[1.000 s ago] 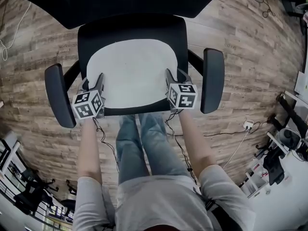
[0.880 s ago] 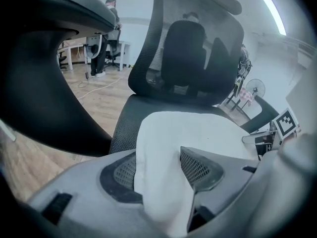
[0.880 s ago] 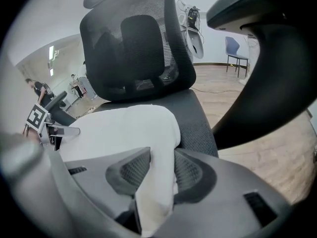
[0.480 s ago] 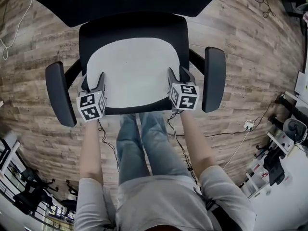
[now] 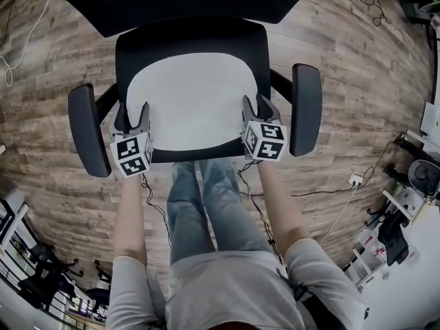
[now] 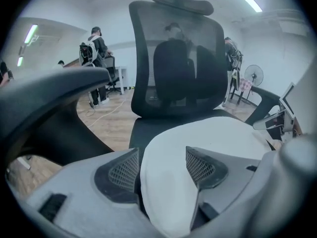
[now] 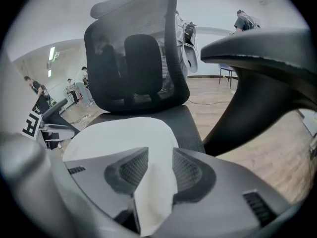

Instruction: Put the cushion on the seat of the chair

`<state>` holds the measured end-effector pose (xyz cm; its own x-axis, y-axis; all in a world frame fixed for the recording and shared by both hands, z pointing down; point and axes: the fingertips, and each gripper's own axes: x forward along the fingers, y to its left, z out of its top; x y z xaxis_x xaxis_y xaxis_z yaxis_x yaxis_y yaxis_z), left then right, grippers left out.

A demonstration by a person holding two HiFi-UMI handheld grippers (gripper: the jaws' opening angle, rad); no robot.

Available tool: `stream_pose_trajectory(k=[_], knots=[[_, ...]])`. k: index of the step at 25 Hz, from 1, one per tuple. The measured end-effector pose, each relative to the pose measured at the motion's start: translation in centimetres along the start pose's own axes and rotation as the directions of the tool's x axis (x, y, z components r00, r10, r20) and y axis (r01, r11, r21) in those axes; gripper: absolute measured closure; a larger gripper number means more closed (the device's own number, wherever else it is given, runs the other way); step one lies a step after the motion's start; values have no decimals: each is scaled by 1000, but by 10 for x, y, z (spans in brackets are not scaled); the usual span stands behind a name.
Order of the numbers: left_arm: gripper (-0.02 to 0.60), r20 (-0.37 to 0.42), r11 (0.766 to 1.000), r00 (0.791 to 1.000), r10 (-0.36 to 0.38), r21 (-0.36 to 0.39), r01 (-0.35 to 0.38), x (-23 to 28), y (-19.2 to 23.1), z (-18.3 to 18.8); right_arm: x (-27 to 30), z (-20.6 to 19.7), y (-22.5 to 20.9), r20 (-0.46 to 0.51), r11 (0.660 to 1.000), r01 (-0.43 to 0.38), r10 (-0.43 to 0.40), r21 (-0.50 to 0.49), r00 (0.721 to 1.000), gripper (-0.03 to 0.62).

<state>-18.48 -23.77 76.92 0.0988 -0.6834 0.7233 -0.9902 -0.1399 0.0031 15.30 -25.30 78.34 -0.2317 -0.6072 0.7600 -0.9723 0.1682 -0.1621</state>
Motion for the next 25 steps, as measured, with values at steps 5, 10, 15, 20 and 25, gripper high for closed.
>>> stream_pose_trajectory(k=[5, 10, 15, 20, 25], knots=[[401, 85, 999, 996, -31, -38, 35, -19, -10, 24, -16, 4, 12, 45, 1000, -11, 11, 8, 999, 565], [568, 133, 994, 987, -86, -61, 95, -40, -25, 39, -34, 8, 35, 69, 998, -55, 57, -30, 996, 572], [571, 186, 985, 970, -154, -50, 166, -66, -34, 53, -57, 20, 55, 122, 996, -64, 71, -60, 990, 572], [571, 216, 980, 957, -193, -4, 199, -94, -39, 67, -87, 35, 67, 194, 998, -61, 64, -20, 979, 572], [571, 258, 972, 938, -233, 28, 233, -124, -45, 89, -121, 50, 78, 242, 999, -51, 53, -12, 969, 572]])
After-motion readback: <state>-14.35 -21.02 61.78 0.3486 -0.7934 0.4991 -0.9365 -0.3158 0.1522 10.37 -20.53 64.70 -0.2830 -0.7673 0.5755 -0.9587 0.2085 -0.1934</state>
